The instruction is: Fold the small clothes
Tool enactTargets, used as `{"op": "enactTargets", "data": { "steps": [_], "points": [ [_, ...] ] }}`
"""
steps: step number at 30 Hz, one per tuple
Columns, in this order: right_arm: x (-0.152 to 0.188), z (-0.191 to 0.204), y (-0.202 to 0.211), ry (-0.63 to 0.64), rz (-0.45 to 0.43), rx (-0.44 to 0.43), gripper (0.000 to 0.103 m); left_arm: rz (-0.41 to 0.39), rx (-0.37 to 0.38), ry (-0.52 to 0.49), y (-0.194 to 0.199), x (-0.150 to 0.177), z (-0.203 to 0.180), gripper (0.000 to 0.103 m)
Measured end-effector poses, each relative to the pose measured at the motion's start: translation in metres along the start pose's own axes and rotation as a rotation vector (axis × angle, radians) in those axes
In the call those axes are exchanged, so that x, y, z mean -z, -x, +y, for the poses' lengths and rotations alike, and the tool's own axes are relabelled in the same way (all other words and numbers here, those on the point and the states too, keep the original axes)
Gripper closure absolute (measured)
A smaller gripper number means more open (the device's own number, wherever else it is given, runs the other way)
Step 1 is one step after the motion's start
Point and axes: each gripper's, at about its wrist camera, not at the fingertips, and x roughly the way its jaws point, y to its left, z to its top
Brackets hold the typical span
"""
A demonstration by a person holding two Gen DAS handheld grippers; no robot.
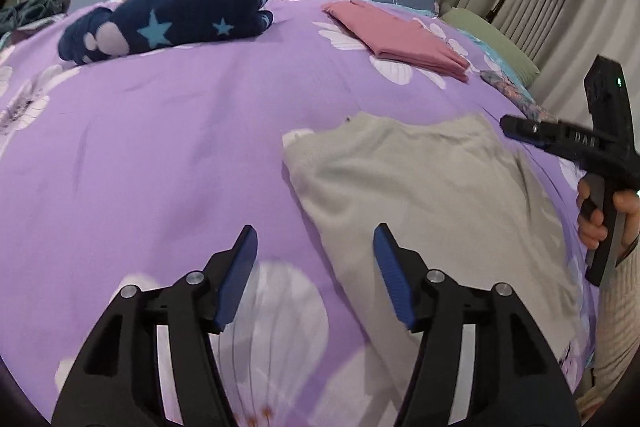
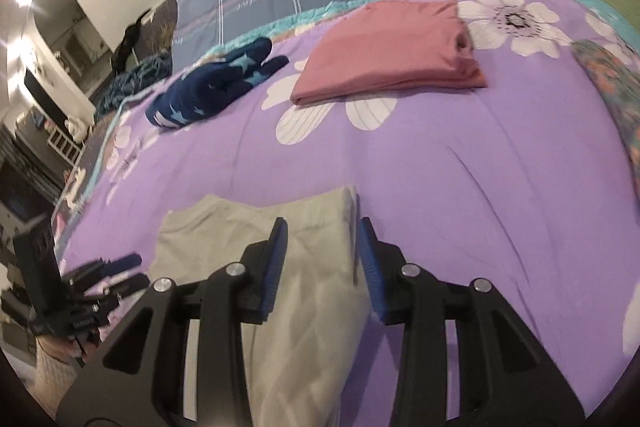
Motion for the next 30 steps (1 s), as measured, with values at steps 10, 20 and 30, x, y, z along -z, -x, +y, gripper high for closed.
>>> {"op": "enactTargets", "data": {
  "steps": [10,20,30],
  "points": [
    [-0.009,0.004,0.004,0.042,-0.081,-0.048,0.098,-0.116,0.149,0.047,-0.01,-0.035,0.001,0.093],
    [-0.006,-0.001,-0.044,0.079,-0.004,0.074,0.097,-0.093,-0.004,0.023,-0.026,-0.02,0.015,0.066],
    [0.028,0.013,0.055,0.098,-0.117,-0.1,0.094,-0.211,0.135,-0.166,0.051,-0.004,-0.031,0.056]
  ]
}}
